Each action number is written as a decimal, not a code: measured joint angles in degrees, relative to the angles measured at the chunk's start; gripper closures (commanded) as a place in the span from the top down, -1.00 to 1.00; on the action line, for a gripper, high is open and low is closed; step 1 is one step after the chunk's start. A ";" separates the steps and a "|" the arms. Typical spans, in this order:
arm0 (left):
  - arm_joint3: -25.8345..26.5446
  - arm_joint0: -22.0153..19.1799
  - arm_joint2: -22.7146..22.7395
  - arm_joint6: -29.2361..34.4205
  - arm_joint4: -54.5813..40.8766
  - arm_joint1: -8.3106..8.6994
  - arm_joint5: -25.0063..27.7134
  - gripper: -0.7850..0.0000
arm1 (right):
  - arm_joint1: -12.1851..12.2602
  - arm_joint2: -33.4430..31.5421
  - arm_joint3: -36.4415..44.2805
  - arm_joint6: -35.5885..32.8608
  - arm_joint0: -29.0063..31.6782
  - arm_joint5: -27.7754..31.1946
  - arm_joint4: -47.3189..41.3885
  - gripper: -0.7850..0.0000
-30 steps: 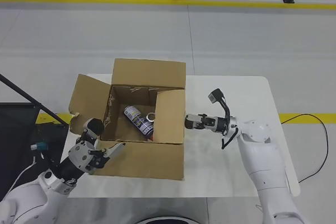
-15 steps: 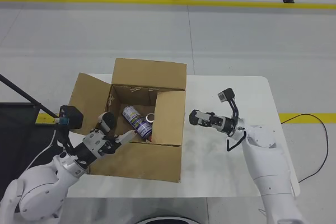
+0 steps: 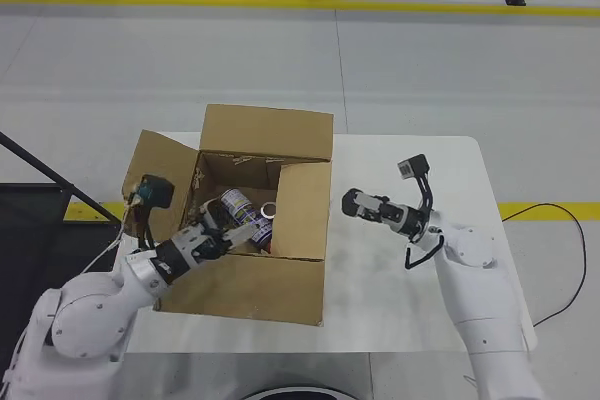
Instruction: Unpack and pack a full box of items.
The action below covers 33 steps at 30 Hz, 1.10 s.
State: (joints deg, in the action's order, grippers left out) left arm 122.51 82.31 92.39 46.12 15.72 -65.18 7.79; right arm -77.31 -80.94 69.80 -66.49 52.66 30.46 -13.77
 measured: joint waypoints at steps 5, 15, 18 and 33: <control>-6.73 -10.88 -3.65 10.90 -5.56 0.38 -6.62 1.00 | 0.73 -1.17 0.89 -1.98 1.44 4.07 -2.75 1.00; -20.74 -26.22 -14.30 19.77 -7.37 0.14 -16.83 1.00 | 2.51 -1.38 0.01 -2.49 1.07 4.83 -6.62 1.00; -23.48 -28.54 -17.20 19.34 -6.14 -0.07 -18.02 1.00 | 2.96 -0.88 -0.86 -2.34 0.48 4.98 -7.38 1.00; -32.18 -31.85 -24.51 16.42 -6.71 -0.75 -17.09 1.00 | 4.81 2.23 -2.94 -1.45 -0.99 5.88 -9.84 1.00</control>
State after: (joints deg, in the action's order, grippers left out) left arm 90.33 50.46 67.88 62.54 9.01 -65.93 -9.30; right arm -72.50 -78.71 66.86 -67.94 51.68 36.34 -23.61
